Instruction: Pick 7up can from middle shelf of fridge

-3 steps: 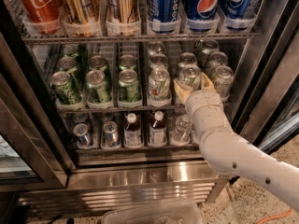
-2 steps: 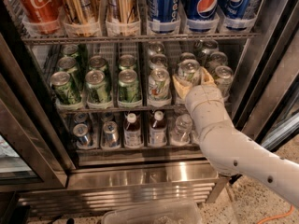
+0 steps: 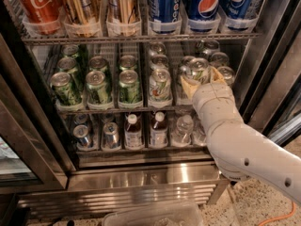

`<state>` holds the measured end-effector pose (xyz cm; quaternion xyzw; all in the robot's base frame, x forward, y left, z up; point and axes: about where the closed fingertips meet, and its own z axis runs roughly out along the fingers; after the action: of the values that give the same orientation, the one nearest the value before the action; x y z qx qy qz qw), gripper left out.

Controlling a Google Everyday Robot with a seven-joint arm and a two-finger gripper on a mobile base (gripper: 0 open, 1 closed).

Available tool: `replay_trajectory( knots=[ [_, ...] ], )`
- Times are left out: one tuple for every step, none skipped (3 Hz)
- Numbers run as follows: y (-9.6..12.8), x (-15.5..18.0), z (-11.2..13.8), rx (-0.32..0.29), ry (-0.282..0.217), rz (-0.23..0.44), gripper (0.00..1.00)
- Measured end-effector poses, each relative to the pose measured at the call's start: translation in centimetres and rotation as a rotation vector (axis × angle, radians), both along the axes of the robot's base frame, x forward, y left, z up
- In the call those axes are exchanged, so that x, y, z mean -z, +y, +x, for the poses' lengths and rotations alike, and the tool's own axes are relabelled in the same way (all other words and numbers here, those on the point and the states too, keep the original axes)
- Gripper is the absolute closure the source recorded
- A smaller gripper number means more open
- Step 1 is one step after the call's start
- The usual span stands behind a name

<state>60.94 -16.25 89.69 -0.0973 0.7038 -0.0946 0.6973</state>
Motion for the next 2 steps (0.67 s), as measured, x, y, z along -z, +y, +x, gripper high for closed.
replay_trajectory(
  knots=[
    [-0.5,0.0,-2.0,0.022,0.076,0.034,1.00],
    [-0.2,1.0,-4.2,0.003,0.172,0.066,1.00]
  ],
)
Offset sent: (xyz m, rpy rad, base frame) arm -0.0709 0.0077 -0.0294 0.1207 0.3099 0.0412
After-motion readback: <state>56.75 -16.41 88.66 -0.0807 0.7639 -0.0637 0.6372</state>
